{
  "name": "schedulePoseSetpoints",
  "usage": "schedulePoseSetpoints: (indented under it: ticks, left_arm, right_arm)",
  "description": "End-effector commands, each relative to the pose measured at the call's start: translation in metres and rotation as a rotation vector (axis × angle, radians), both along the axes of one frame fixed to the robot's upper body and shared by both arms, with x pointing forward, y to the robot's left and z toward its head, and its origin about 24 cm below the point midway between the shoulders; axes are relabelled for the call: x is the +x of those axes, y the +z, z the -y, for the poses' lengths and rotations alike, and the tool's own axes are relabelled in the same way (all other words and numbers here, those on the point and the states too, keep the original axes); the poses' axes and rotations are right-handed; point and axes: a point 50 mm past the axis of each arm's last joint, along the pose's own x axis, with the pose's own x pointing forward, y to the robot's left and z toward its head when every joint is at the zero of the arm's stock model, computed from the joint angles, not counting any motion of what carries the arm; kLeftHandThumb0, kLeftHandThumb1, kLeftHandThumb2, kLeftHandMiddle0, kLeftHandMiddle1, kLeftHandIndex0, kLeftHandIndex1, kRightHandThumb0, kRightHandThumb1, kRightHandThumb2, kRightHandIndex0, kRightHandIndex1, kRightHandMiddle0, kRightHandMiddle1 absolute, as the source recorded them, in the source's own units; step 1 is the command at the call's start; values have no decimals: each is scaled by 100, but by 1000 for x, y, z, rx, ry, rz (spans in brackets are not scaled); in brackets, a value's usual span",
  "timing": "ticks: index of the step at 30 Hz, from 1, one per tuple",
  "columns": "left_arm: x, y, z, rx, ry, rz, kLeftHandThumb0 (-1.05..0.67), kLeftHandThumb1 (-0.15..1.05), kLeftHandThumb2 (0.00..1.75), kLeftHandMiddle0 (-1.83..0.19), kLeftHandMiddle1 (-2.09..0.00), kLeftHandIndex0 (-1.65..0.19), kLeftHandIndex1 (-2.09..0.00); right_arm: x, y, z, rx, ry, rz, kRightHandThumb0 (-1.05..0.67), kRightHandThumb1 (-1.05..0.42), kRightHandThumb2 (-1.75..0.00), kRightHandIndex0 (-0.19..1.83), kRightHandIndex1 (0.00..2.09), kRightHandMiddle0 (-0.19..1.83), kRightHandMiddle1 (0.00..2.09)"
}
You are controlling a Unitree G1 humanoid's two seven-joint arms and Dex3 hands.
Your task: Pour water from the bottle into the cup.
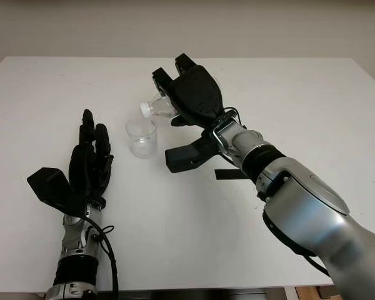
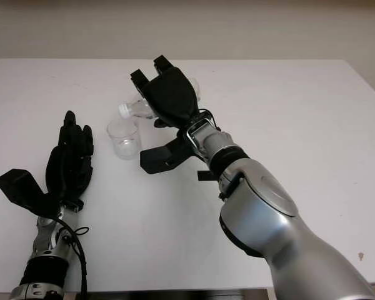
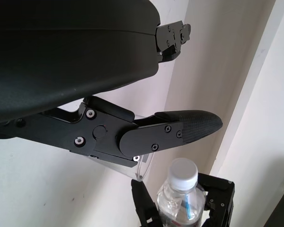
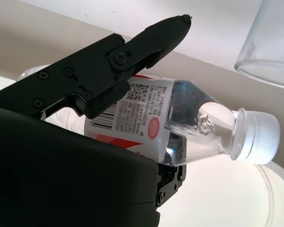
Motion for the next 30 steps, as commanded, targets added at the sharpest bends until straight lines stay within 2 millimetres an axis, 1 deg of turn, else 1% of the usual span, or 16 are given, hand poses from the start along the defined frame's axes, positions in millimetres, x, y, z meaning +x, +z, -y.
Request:
schedulePoseSetpoints:
  ticks: [1, 3, 4, 5, 6, 8, 9, 10, 12, 16, 19, 22, 27, 30]
  left_arm:
    - [-13, -27, 3, -39, 3, -103, -70, 105, 55, 17, -5, 18, -5]
    - [-13, -27, 2, -40, 5, -104, -70, 105, 55, 16, -6, 18, -5]
    - [-13, -27, 2, -40, 5, -104, -70, 105, 54, 16, -5, 18, -5]
    - [-14, -28, 2, -40, 6, -104, -70, 105, 54, 16, -5, 18, -5]
    - [-14, -28, 2, -38, 8, -105, -70, 105, 55, 16, -5, 18, -5]
    - [-15, -28, 1, -33, 8, -106, -70, 105, 55, 16, -6, 18, -5]
    - [-16, -28, 0, -31, 8, -107, -69, 105, 55, 16, -6, 18, -5]
    - [-16, -28, 0, -28, 7, -106, -69, 105, 55, 16, -6, 18, -5]
    - [-17, -27, -1, -28, 6, -106, -69, 105, 55, 16, -5, 18, -5]
    - [-17, -27, -3, -22, -3, -109, -69, 105, 56, 16, -5, 18, -5]
    - [-16, -26, -4, -17, -11, -108, -70, 105, 54, 16, -5, 18, -5]
    - [-16, -25, -3, -12, -15, -111, -70, 105, 54, 16, -5, 18, -5]
    - [-16, -24, -2, -21, -17, -112, -70, 105, 53, 16, -5, 19, -5]
    - [-16, -24, -2, -18, -20, -113, -70, 105, 53, 16, -6, 19, -5]
  right_arm:
    - [2, 16, -5, 31, 14, 32, -48, -101, -5, 111, 209, 37, 175]
    - [3, 15, -3, 98, -4, -13, -49, -102, -5, 108, 209, 34, 170]
    - [4, 14, -2, 147, -24, -51, -48, -103, -7, 106, 209, 35, 173]
    - [5, 14, -2, 221, -39, -98, -45, -104, -14, 107, 209, 32, 193]
    - [5, 14, -1, 293, -49, -138, -43, -104, -17, 112, 209, 36, 201]
    - [7, 14, 3, 460, -59, -212, -40, -105, -20, 122, 209, 54, 207]
    - [8, 15, 5, 524, -62, -242, -39, -105, -24, 127, 209, 75, 209]
    - [8, 15, 7, 580, -66, -264, -39, -105, -26, 129, 209, 84, 209]
    - [10, 16, 13, 667, -79, -306, -41, -105, -29, 129, 209, 95, 209]
    - [13, 15, 27, 817, -92, -365, -42, -105, -28, 128, 209, 99, 209]
    - [13, 11, 35, 926, -82, -424, -40, -105, -28, 137, 209, 106, 209]
    - [13, 7, 45, 1024, -86, -471, -38, -105, -27, 140, 209, 109, 209]
    - [13, 0, 59, 1112, -90, -513, -37, -105, -28, 133, 209, 106, 209]
    - [14, -3, 68, 1251, -68, -608, -37, -105, -33, 128, 209, 101, 209]
